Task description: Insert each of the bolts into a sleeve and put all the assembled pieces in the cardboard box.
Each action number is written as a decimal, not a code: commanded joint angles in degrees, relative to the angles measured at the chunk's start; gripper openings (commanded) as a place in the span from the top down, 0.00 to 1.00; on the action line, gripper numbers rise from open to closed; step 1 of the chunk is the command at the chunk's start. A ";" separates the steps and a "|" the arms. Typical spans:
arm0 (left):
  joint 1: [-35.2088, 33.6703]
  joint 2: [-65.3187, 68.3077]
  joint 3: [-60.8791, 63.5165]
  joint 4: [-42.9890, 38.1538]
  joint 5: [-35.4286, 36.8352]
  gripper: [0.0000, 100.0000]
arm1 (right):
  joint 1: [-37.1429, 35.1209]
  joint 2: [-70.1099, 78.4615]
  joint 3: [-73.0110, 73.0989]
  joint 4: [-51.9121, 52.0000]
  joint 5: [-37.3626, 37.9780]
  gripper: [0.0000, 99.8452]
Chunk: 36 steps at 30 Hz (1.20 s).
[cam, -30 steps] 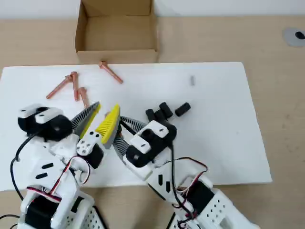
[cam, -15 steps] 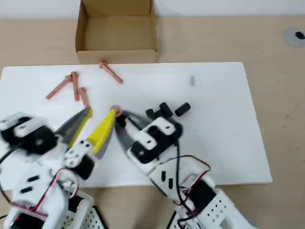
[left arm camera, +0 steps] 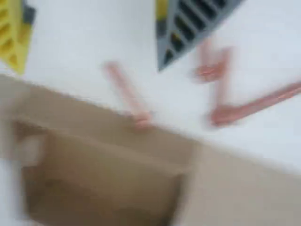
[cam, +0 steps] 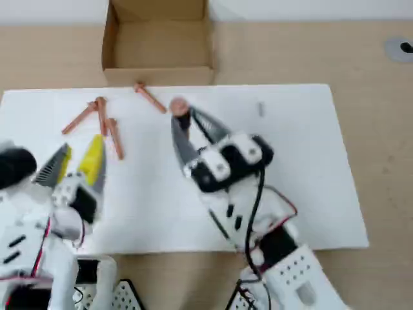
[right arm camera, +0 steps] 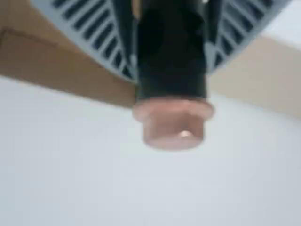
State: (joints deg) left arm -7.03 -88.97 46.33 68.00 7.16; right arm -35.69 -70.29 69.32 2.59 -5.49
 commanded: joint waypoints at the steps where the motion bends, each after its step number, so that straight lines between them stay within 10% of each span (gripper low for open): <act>1: -4.75 5.32 7.03 -5.54 -3.78 0.80 | 4.79 21.05 -20.62 -2.02 0.18 0.99; 14: -5.27 18.07 21.19 -21.54 -13.63 0.80 | 11.65 73.54 -65.80 -2.02 -0.09 0.99; 36: -5.36 32.84 20.66 -23.30 -13.71 0.80 | 17.27 130.42 -126.29 2.37 -5.98 0.99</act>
State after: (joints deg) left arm -11.43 -56.44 67.96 45.32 -6.46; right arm -21.01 56.57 -44.35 4.88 -10.86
